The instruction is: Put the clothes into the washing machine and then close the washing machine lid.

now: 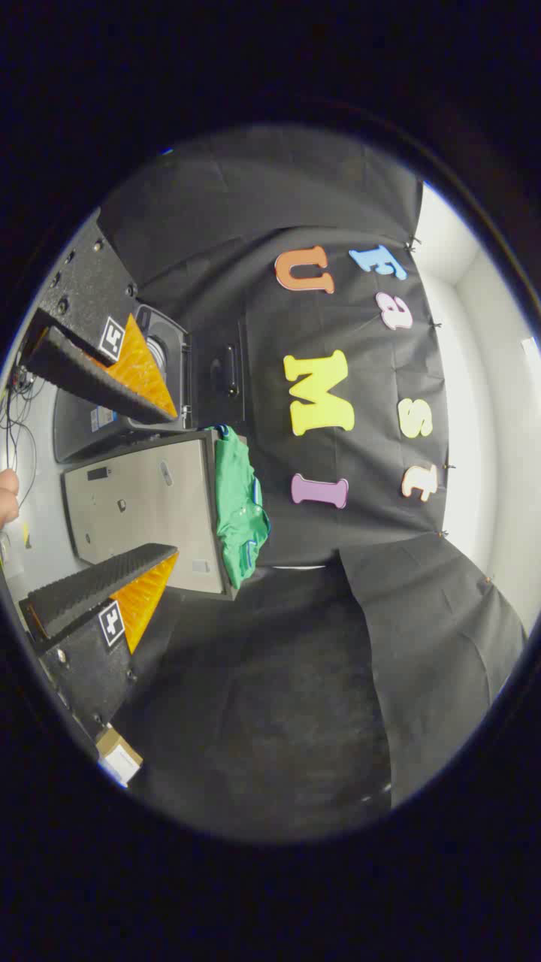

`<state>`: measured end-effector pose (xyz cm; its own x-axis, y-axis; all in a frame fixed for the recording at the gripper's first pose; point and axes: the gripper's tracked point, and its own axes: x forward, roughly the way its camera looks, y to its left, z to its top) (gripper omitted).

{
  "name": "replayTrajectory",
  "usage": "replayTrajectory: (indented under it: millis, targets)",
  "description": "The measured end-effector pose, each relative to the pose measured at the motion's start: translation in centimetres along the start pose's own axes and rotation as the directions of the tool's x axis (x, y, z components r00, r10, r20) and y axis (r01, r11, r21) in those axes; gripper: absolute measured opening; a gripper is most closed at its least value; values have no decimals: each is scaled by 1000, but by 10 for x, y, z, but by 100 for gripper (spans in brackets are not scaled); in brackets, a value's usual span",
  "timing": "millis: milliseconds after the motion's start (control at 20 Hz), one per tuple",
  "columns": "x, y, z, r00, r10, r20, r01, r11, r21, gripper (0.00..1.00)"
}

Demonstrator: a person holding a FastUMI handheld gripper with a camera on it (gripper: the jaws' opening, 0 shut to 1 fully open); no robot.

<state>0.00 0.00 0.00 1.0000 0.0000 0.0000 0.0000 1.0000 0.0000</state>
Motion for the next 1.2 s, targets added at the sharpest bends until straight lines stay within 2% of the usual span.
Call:
replayTrajectory:
  millis: [600,1200]
  targets:
    - [6,17,7,999,39,28,-37,996,-76,100]
    - [8,19,11,998,43,34,-40,995,-92,100]
